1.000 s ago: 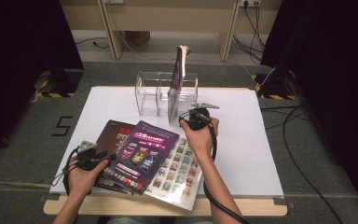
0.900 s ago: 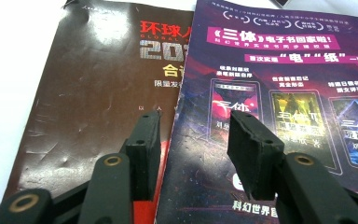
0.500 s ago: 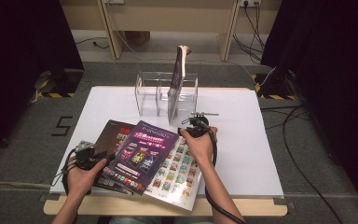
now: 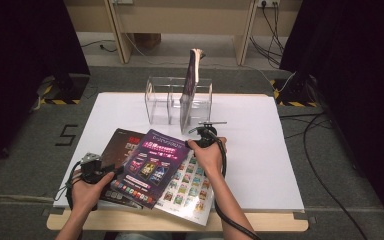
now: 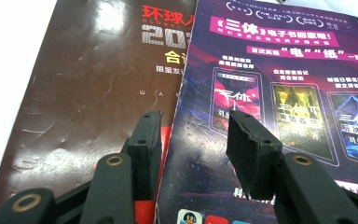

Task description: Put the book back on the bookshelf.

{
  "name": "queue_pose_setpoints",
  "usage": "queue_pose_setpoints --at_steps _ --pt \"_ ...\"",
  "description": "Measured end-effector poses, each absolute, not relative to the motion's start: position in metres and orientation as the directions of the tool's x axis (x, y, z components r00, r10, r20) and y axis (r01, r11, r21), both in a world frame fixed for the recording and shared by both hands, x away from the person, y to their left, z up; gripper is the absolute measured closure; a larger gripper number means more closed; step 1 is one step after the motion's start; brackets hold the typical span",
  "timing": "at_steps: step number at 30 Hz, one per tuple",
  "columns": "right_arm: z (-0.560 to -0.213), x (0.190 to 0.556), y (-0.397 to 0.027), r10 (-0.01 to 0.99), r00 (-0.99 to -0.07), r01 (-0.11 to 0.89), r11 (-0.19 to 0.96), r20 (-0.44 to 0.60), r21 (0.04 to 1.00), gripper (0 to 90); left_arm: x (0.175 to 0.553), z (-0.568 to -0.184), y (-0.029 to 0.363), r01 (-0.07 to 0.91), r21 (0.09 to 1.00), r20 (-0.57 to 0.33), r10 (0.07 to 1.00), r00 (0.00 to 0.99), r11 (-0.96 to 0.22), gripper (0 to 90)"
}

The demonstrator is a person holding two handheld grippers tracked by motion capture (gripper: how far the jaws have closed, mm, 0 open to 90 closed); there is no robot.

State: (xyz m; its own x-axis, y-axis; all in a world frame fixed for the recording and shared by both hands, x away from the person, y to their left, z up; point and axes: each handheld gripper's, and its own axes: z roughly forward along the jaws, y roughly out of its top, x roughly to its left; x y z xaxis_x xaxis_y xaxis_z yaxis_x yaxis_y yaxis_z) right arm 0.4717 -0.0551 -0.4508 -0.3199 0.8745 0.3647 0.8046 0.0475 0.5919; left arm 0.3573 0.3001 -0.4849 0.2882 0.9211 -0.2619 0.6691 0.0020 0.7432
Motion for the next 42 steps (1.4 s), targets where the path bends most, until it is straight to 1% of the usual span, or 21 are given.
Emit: queue_pose_setpoints --at_steps 9,19,22,24,28,31,33,37,42 --pt "-0.461 0.477 -0.053 0.867 -0.307 0.828 0.039 0.393 0.56 55.0 0.359 -0.489 0.3 0.69 0.724 -0.266 0.921 0.286 -0.005 56.0" --pt "-0.464 0.479 -0.051 0.859 -0.31 0.828 0.032 0.408 0.56 54.6 0.36 -0.492 0.301 0.705 0.71 -0.272 0.919 0.285 -0.008 58.1" --pt "-0.466 0.48 -0.052 0.852 -0.311 0.827 0.025 0.42 0.561 54.4 0.36 -0.492 0.301 0.704 0.71 -0.269 0.92 0.284 -0.009 59.9" --pt "-0.466 0.48 -0.051 0.851 -0.311 0.828 0.022 0.424 0.561 54.4 0.36 -0.493 0.301 0.704 0.71 -0.267 0.919 0.289 -0.015 63.3" --pt "-0.466 0.48 -0.051 0.848 -0.307 0.827 0.013 0.432 0.562 54.2 0.36 -0.493 0.301 0.706 0.708 -0.265 0.92 0.288 -0.017 65.1" --pt "-0.467 0.481 -0.052 0.845 -0.287 0.834 -0.011 0.452 0.552 58.6 0.36 -0.492 0.302 0.71 0.704 -0.274 0.919 0.282 -0.008 66.7" --pt "-0.467 0.481 -0.053 0.844 -0.288 0.833 -0.013 0.453 0.553 59.7 0.36 -0.492 0.302 0.71 0.704 -0.274 0.919 0.284 -0.01 67.2" --pt "-0.467 0.481 -0.056 0.833 -0.262 0.834 -0.059 0.488 0.548 67.5 0.359 -0.492 0.302 0.71 0.704 -0.27 0.919 0.286 -0.015 68.2" --pt "-0.463 0.481 -0.058 0.816 -0.255 0.832 -0.088 0.518 0.548 69.5 0.359 -0.491 0.301 0.708 0.706 -0.254 0.924 0.286 -0.025 68.4"
